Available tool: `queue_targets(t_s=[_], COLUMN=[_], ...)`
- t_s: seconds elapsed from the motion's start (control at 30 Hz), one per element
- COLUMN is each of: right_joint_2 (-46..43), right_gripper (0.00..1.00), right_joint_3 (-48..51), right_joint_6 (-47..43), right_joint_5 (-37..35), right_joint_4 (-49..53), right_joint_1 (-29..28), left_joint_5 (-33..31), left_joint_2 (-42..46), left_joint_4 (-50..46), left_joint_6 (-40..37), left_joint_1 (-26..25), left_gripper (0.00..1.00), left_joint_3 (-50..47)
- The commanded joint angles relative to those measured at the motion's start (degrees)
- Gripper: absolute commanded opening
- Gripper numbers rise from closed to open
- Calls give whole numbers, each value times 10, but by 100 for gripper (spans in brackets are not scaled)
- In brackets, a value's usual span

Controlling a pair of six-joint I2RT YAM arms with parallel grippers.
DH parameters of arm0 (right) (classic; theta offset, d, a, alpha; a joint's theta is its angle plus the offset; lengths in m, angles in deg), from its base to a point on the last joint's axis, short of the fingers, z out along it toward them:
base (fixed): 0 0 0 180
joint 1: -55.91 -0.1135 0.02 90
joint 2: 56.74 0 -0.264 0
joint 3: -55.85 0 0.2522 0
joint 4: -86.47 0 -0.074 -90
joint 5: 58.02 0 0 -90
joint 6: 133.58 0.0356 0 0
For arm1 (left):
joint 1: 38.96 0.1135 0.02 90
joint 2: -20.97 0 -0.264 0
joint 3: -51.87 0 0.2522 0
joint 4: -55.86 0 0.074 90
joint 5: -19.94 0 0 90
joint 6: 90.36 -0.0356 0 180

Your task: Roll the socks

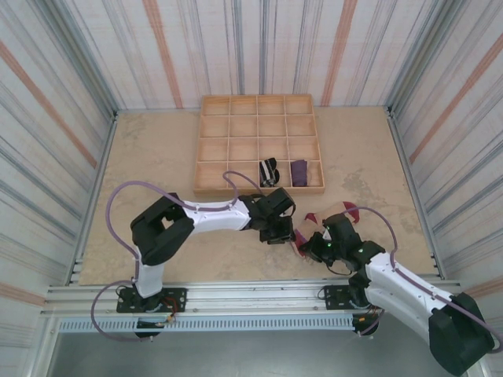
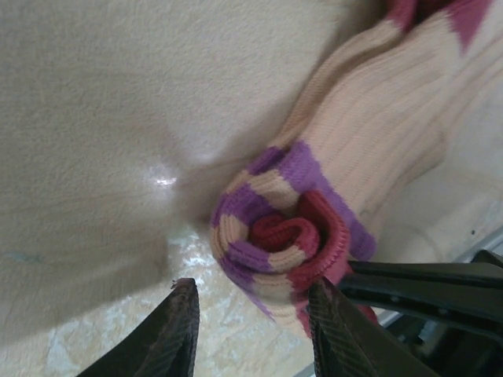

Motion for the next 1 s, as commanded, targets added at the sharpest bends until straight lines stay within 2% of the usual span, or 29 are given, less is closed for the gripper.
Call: queue_targets(t_s=[0.0,0.23,0.37,0.63,0.67,0.8,0.9,0.97], right_joint_2=[18,35,63,72,69,50,26,14], right_gripper=[0,0,0,1,8,40,52,58], right_joint_3=[14,5,-9,-28,-39,-94,-132,-163], right_joint_6=[6,4,-1,-25,-41,-122,-173,-200], right_joint_5=[-1,19,28,26,17,-16,-59,-126], right_joint_4=[69,48,38,46,63,131,155,170], right_joint_1=[10,19,20,23,23,16,-17,-72], left_joint_5=[-18,-15,-16,-9,-7,-10,-18,-17], left_joint_2=[-15,-53,-68,-82,-78,-53,-25,-1], left_joint_4=[0,-87,-104,-122,-124,-160,-197,-206], left_joint_6=[22,15,29,40,38,13,-3,-5], left_joint_1=[-5,-4,-2,4,9,31,48,59], left_gripper=[40,41,40,4,0,0,0,0], left_joint_3=[12,85,100,92,86,69,51,26])
